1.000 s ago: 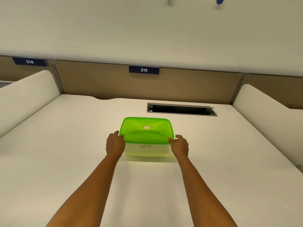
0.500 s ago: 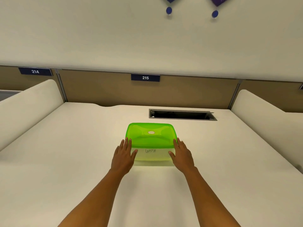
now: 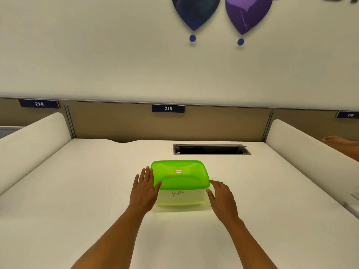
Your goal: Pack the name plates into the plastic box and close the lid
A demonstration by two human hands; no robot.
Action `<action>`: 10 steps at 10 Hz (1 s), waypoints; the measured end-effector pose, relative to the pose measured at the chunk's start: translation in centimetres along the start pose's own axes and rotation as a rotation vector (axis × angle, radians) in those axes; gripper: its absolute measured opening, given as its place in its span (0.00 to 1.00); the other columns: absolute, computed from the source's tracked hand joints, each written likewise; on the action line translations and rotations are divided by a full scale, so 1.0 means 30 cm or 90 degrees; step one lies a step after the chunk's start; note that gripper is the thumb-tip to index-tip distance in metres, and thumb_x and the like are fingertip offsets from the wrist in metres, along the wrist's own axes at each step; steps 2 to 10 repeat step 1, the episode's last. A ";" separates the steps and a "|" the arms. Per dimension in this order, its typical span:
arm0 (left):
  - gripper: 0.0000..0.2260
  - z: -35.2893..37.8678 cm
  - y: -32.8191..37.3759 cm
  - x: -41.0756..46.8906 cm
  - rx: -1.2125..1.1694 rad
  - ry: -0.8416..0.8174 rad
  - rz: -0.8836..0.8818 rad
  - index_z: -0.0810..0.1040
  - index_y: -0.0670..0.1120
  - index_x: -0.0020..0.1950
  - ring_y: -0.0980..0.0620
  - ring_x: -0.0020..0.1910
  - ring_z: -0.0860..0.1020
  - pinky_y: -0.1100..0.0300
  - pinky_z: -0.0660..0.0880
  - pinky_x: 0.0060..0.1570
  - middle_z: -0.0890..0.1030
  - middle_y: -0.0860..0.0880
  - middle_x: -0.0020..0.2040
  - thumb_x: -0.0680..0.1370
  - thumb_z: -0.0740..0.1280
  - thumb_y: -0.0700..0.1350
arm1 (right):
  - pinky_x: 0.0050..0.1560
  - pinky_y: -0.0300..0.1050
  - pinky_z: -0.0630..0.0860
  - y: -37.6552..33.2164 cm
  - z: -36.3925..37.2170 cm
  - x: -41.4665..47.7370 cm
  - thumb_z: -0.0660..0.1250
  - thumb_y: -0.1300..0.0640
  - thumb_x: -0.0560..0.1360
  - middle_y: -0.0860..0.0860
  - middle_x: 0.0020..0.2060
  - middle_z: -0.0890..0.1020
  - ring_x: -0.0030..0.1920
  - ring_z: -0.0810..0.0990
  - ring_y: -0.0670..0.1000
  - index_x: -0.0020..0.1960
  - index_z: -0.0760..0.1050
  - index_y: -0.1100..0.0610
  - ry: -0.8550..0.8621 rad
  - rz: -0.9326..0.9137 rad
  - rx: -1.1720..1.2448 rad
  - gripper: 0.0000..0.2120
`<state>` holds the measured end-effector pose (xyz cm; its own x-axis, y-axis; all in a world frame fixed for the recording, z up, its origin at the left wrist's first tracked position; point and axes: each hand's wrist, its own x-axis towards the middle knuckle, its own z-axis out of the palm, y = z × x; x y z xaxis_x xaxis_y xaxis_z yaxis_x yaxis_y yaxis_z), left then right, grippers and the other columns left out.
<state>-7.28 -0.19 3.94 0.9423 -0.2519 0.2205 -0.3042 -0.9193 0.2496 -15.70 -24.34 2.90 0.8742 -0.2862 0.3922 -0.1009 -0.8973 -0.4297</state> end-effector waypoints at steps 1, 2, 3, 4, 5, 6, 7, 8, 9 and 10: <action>0.59 -0.082 0.011 0.078 0.023 0.060 -0.005 0.47 0.42 0.78 0.49 0.79 0.46 0.53 0.43 0.77 0.48 0.45 0.80 0.56 0.12 0.68 | 0.63 0.43 0.71 -0.017 -0.058 0.013 0.62 0.55 0.79 0.51 0.62 0.78 0.64 0.74 0.52 0.66 0.72 0.54 0.104 -0.008 0.095 0.16; 0.59 -0.082 0.011 0.078 0.023 0.060 -0.005 0.47 0.42 0.78 0.49 0.79 0.46 0.53 0.43 0.77 0.48 0.45 0.80 0.56 0.12 0.68 | 0.63 0.43 0.71 -0.017 -0.058 0.013 0.62 0.55 0.79 0.51 0.62 0.78 0.64 0.74 0.52 0.66 0.72 0.54 0.104 -0.008 0.095 0.16; 0.59 -0.082 0.011 0.078 0.023 0.060 -0.005 0.47 0.42 0.78 0.49 0.79 0.46 0.53 0.43 0.77 0.48 0.45 0.80 0.56 0.12 0.68 | 0.63 0.43 0.71 -0.017 -0.058 0.013 0.62 0.55 0.79 0.51 0.62 0.78 0.64 0.74 0.52 0.66 0.72 0.54 0.104 -0.008 0.095 0.16; 0.59 -0.082 0.011 0.078 0.023 0.060 -0.005 0.47 0.42 0.78 0.49 0.79 0.46 0.53 0.43 0.77 0.48 0.45 0.80 0.56 0.12 0.68 | 0.63 0.43 0.71 -0.017 -0.058 0.013 0.62 0.55 0.79 0.51 0.62 0.78 0.64 0.74 0.52 0.66 0.72 0.54 0.104 -0.008 0.095 0.16; 0.59 -0.082 0.011 0.078 0.023 0.060 -0.005 0.47 0.42 0.78 0.49 0.79 0.46 0.53 0.43 0.77 0.48 0.45 0.80 0.56 0.12 0.68 | 0.63 0.43 0.71 -0.017 -0.058 0.013 0.62 0.55 0.79 0.51 0.62 0.78 0.64 0.74 0.52 0.66 0.72 0.54 0.104 -0.008 0.095 0.16; 0.59 -0.082 0.011 0.078 0.023 0.060 -0.005 0.47 0.42 0.78 0.49 0.79 0.46 0.53 0.43 0.77 0.48 0.45 0.80 0.56 0.12 0.68 | 0.63 0.43 0.71 -0.017 -0.058 0.013 0.62 0.55 0.79 0.51 0.62 0.78 0.64 0.74 0.52 0.66 0.72 0.54 0.104 -0.008 0.095 0.16; 0.59 -0.082 0.011 0.078 0.023 0.060 -0.005 0.47 0.42 0.78 0.49 0.79 0.46 0.53 0.43 0.77 0.48 0.45 0.80 0.56 0.12 0.68 | 0.63 0.43 0.71 -0.017 -0.058 0.013 0.62 0.55 0.79 0.51 0.62 0.78 0.64 0.74 0.52 0.66 0.72 0.54 0.104 -0.008 0.095 0.16; 0.59 -0.082 0.011 0.078 0.023 0.060 -0.005 0.47 0.42 0.78 0.49 0.79 0.46 0.53 0.43 0.77 0.48 0.45 0.80 0.56 0.12 0.68 | 0.63 0.43 0.71 -0.017 -0.058 0.013 0.62 0.55 0.79 0.51 0.62 0.78 0.64 0.74 0.52 0.66 0.72 0.54 0.104 -0.008 0.095 0.16; 0.59 -0.082 0.011 0.078 0.023 0.060 -0.005 0.47 0.42 0.78 0.49 0.79 0.46 0.53 0.43 0.77 0.48 0.45 0.80 0.56 0.12 0.68 | 0.63 0.43 0.71 -0.017 -0.058 0.013 0.62 0.55 0.79 0.51 0.62 0.78 0.64 0.74 0.52 0.66 0.72 0.54 0.104 -0.008 0.095 0.16; 0.59 -0.082 0.011 0.078 0.023 0.060 -0.005 0.47 0.42 0.78 0.49 0.79 0.46 0.53 0.43 0.77 0.48 0.45 0.80 0.56 0.12 0.68 | 0.63 0.43 0.71 -0.017 -0.058 0.013 0.62 0.55 0.79 0.51 0.62 0.78 0.64 0.74 0.52 0.66 0.72 0.54 0.104 -0.008 0.095 0.16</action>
